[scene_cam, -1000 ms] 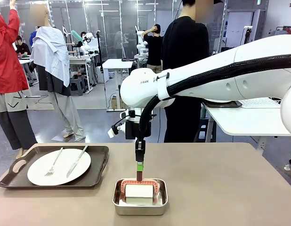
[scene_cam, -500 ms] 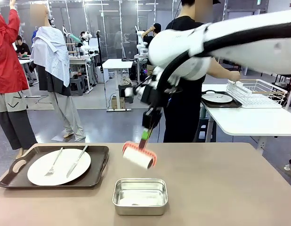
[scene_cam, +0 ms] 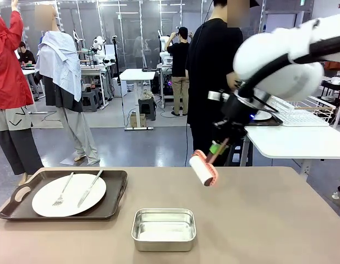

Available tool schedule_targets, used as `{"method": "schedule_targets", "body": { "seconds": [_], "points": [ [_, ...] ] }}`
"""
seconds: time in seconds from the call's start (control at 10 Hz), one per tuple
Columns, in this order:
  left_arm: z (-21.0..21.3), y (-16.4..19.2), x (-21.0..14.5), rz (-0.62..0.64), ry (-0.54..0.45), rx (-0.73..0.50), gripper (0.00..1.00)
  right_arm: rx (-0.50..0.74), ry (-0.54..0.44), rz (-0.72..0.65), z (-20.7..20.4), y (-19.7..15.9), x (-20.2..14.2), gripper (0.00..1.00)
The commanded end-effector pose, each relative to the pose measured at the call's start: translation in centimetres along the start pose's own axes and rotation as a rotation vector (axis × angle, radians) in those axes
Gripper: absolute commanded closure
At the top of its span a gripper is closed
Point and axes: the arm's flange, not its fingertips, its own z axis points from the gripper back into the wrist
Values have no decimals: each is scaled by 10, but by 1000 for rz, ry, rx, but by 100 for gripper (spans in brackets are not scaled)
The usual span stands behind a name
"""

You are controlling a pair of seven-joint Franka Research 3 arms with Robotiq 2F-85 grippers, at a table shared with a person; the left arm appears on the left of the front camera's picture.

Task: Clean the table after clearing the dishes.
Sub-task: When the left (or right) Handle tray is removed, use the left hand (or right hand) to clean the left (or right) side of the table with the Lint Roller.

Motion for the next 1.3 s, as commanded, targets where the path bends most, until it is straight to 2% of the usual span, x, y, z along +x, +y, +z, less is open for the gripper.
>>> {"method": "schedule_targets", "body": {
  "seconds": [0.0,0.1,0.2,0.3,0.8,0.9,1.2],
  "points": [
    [1,-1,-4,-7,2,17,0,85,-100,-182,-12,-29,-35,97],
    [1,-1,-4,-7,2,17,0,92,-99,-198,-19,-45,-46,97],
    [1,-1,-4,-7,2,17,0,113,-66,-145,-28,-50,-52,97],
    [1,-1,-4,-7,2,17,0,63,-40,-187,-14,-51,-34,97],
    [1,-1,-4,-7,2,17,0,63,-40,-187,-14,-51,-34,97],
    [1,-1,-4,-7,2,17,0,78,-54,-178,-13,-54,-37,80],
    [1,-1,-4,-7,2,17,0,178,-85,-363,-46,-78,-33,80]
  ]
}}
